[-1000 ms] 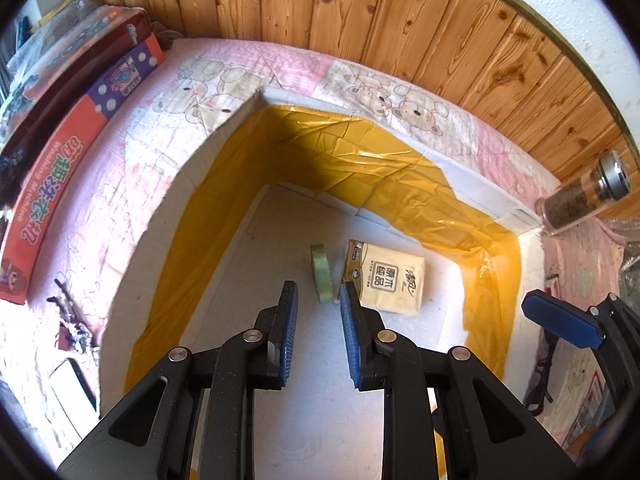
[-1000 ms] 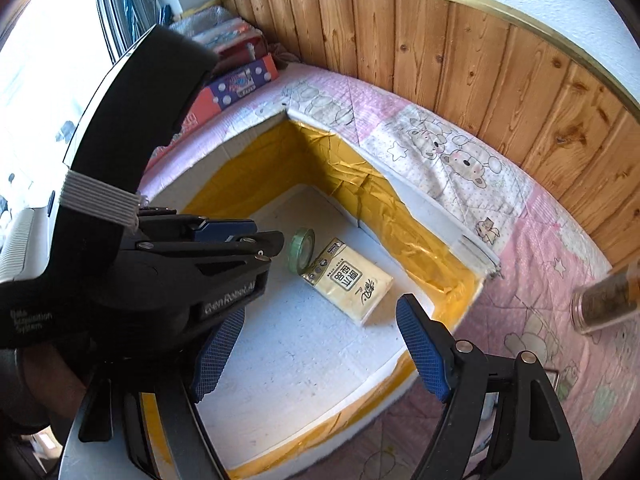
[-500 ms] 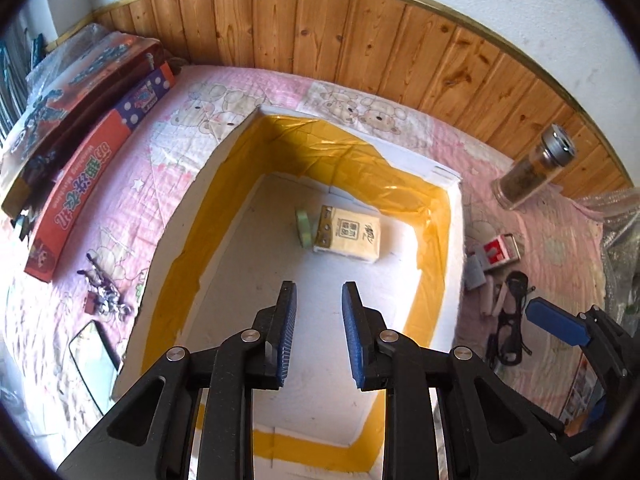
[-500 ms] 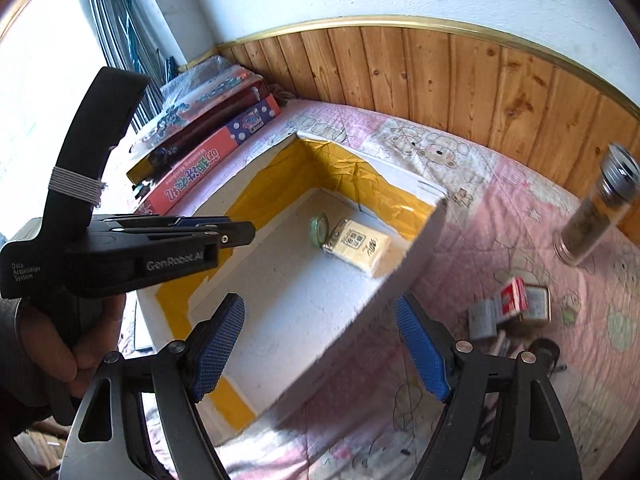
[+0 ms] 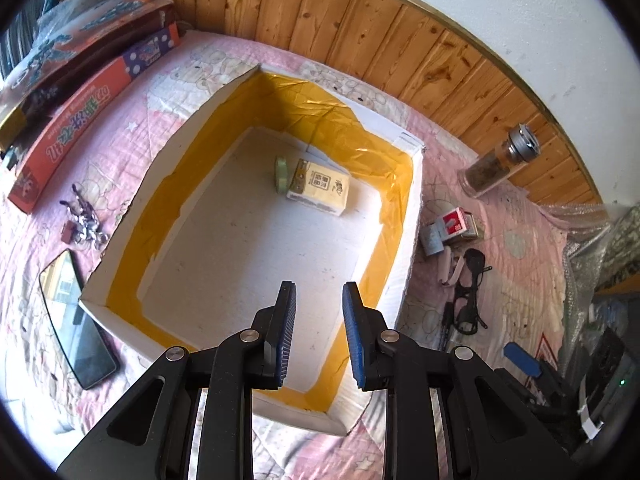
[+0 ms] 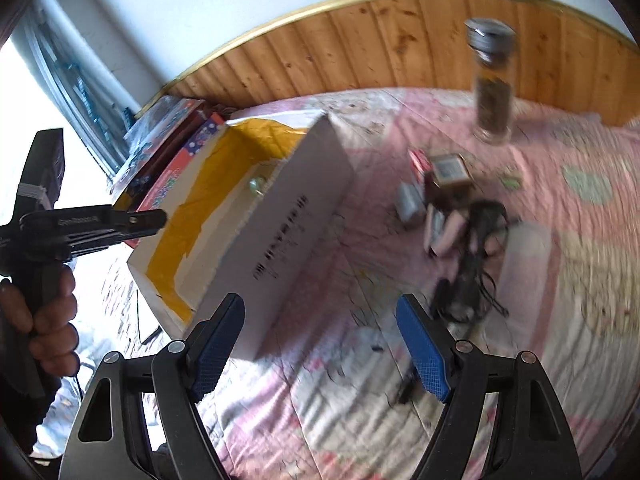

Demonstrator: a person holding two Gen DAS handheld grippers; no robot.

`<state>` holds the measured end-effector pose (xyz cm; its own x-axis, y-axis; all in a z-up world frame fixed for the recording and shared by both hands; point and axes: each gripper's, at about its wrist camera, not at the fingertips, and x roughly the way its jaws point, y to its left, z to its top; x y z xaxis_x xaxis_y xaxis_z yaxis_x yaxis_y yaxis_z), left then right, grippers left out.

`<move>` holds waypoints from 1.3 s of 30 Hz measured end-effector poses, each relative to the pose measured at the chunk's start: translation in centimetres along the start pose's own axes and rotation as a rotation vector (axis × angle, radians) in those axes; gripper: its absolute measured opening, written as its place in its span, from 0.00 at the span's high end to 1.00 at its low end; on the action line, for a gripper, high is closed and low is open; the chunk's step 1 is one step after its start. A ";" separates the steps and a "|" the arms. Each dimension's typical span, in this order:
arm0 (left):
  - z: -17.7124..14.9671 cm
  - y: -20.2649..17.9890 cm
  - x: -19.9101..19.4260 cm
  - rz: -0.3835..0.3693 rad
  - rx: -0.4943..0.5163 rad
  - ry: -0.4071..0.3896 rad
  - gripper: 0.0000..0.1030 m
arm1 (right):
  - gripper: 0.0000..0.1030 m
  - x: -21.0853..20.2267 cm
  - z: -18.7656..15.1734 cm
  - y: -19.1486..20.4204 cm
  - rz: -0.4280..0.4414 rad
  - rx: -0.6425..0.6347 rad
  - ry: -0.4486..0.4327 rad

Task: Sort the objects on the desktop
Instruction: 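Move both grippers back toward the remaining items on the bedspread, then grasp the black marker with the left gripper while the right gripper grasps the white tube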

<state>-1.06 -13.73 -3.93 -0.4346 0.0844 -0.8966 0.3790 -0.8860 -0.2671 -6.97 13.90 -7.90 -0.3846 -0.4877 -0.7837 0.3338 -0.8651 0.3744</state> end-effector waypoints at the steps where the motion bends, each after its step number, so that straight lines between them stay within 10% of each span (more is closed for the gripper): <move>1: -0.1 0.1 0.0 0.003 -0.001 0.004 0.76 | 0.23 0.0 -0.5 -0.5 -0.004 0.013 0.003; 11: -2.6 -7.5 1.9 -0.123 0.177 0.095 0.74 | 0.25 0.1 -3.9 -5.4 -0.135 0.136 0.043; 16: -5.0 -11.6 5.1 -0.156 0.261 0.179 0.74 | 0.53 2.2 -4.6 -7.1 -0.175 0.159 0.113; 27: -8.0 -14.8 11.5 -0.145 0.325 0.333 0.74 | 0.57 9.0 -3.9 -9.8 -0.204 0.126 0.179; 31: -8.2 -16.6 13.7 -0.143 0.358 0.372 0.74 | 0.84 7.1 -4.1 -10.1 -0.225 0.132 0.185; 39: -9.6 -20.0 18.5 -0.096 0.416 0.429 0.71 | 0.85 4.2 -7.4 -14.2 -0.251 0.223 0.216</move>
<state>-8.83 9.92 -18.57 -0.0501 0.2728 -0.9608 -0.0346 -0.9619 -0.2713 -6.98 24.99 -20.19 -0.2331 -0.2423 -0.9418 0.0482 -0.9702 0.2377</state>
